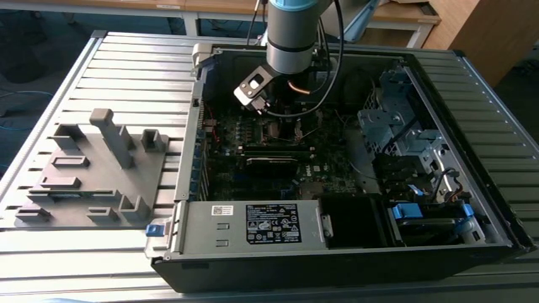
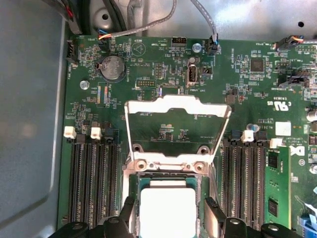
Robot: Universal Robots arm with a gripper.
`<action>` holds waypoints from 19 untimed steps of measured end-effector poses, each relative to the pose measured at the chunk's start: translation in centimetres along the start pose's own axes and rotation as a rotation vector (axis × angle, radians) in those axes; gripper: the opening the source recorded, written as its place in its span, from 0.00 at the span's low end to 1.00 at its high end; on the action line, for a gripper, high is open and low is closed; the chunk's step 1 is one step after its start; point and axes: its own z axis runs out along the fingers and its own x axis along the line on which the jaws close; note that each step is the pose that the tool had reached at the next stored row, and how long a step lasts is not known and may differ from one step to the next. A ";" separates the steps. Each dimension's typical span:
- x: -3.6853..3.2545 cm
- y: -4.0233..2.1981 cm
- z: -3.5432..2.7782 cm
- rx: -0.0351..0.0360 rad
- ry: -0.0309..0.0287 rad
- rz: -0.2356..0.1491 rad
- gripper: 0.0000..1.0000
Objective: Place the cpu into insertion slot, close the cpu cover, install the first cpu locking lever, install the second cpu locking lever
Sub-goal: 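Place the cpu into insertion slot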
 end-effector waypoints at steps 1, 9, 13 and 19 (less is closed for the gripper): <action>0.03 0.00 0.01 -0.0001 0.0001 0.000 0.65; 0.34 -0.02 0.01 -0.0001 0.0002 0.000 0.65; 0.35 -0.02 0.01 -0.0002 0.0002 0.000 0.65; 0.35 -0.03 0.01 -0.0002 0.0001 0.000 0.63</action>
